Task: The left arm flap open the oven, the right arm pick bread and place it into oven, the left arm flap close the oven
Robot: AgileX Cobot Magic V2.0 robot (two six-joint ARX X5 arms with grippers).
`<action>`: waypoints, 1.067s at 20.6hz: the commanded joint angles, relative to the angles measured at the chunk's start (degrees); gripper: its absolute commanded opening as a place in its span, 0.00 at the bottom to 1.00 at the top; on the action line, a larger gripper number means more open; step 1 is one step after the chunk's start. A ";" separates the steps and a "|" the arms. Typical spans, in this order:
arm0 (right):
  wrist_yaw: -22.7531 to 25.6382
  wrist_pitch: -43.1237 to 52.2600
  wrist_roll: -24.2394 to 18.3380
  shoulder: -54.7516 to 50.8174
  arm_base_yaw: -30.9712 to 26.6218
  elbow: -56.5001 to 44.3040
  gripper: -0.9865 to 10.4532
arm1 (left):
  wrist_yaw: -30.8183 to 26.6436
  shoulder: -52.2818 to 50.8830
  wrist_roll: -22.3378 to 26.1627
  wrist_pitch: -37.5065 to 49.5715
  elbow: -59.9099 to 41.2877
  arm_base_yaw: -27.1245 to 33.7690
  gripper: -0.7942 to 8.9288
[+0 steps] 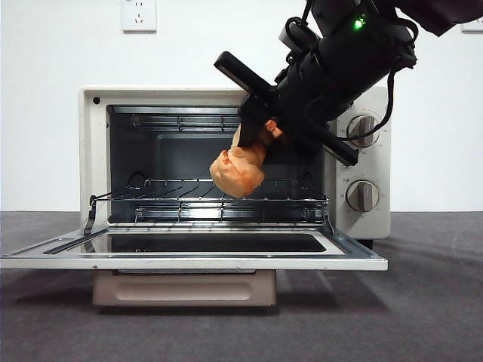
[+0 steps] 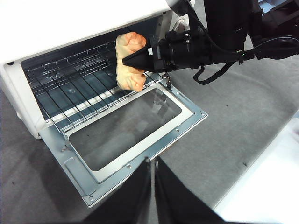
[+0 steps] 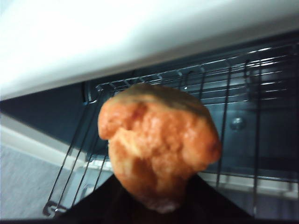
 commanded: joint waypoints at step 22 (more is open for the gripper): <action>-6.54 -3.19 -0.42 -4.59 1.95 0.94 0.49 | -1.92 2.58 -0.37 0.09 0.46 -0.37 0.10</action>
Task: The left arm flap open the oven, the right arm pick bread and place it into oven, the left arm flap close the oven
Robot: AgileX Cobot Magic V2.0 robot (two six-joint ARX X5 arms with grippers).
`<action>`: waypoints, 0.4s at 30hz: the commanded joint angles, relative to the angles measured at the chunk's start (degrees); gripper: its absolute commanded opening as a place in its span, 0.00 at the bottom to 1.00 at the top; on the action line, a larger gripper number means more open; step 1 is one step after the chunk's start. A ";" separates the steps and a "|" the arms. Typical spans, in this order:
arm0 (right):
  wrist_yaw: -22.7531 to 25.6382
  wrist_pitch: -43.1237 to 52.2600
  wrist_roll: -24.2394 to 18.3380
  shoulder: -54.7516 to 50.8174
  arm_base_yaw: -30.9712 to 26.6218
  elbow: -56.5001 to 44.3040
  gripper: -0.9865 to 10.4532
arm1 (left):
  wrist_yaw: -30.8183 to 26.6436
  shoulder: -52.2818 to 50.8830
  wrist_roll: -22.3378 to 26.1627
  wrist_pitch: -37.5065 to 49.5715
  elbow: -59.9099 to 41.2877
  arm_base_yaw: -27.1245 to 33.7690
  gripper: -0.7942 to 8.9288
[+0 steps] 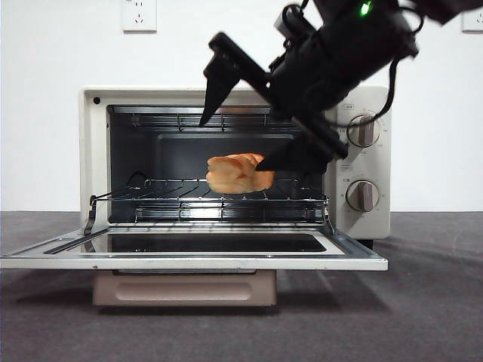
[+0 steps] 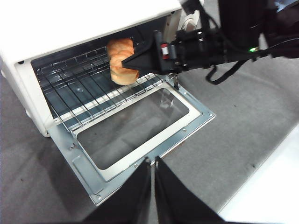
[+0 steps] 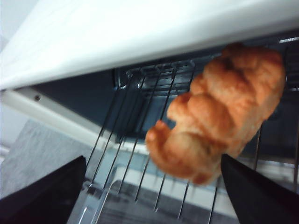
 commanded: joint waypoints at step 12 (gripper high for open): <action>-0.37 -28.68 -11.02 -25.81 3.17 0.94 0.49 | 2.10 13.84 -0.35 1.07 0.46 6.45 0.10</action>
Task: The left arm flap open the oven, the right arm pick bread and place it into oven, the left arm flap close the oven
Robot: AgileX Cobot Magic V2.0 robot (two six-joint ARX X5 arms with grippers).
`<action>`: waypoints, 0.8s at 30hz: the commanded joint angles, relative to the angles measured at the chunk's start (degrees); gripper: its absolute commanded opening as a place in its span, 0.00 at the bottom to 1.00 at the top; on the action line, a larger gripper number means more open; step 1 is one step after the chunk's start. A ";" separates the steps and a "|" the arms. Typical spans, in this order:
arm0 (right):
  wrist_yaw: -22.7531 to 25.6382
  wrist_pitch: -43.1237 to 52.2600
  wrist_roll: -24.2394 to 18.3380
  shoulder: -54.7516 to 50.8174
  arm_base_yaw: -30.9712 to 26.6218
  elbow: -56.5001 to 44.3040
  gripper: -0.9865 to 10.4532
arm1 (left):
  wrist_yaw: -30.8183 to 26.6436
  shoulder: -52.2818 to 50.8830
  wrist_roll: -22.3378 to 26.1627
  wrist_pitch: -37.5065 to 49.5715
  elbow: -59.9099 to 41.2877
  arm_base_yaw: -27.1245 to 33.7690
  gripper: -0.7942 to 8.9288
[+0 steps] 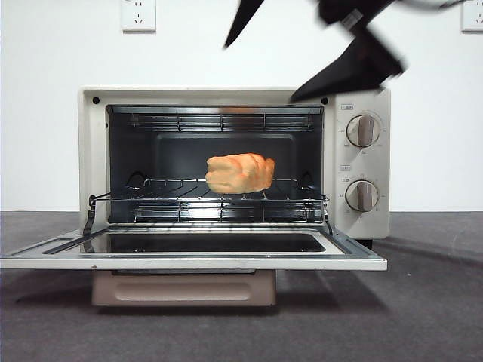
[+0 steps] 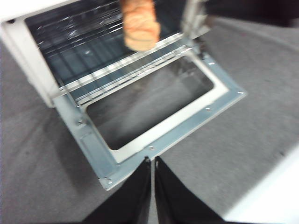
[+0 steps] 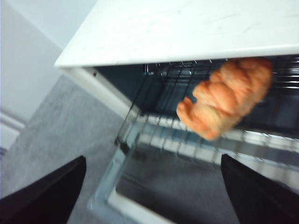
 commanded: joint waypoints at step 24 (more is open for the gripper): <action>1.79 -48.46 -12.09 -42.23 0.59 4.76 0.49 | 34.82 23.08 -6.99 17.16 -13.73 33.53 0.09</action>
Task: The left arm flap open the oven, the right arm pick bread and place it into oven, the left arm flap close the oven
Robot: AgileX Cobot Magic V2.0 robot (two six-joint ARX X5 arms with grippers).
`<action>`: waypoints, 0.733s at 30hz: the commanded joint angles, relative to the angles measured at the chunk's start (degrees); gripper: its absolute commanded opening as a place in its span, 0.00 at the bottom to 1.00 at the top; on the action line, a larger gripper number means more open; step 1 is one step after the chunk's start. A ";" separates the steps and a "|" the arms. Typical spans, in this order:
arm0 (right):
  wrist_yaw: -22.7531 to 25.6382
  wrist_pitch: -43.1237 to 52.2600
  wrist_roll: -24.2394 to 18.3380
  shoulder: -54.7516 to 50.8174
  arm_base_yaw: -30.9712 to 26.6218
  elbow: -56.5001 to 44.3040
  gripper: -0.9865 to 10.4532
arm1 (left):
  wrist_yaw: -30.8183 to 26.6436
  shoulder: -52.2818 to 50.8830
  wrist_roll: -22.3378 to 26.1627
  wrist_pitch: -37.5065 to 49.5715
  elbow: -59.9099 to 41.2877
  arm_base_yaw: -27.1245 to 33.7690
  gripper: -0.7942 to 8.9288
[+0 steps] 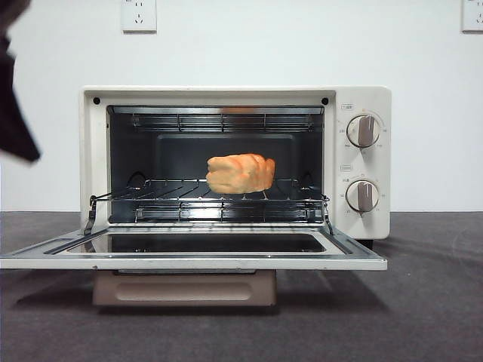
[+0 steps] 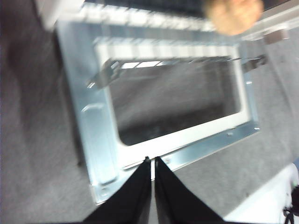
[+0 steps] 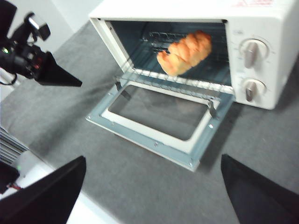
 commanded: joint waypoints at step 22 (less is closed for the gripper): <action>3.02 -3.61 -0.28 0.13 0.57 8.22 0.49 | 3.39 7.32 -10.86 15.39 -16.98 5.99 0.09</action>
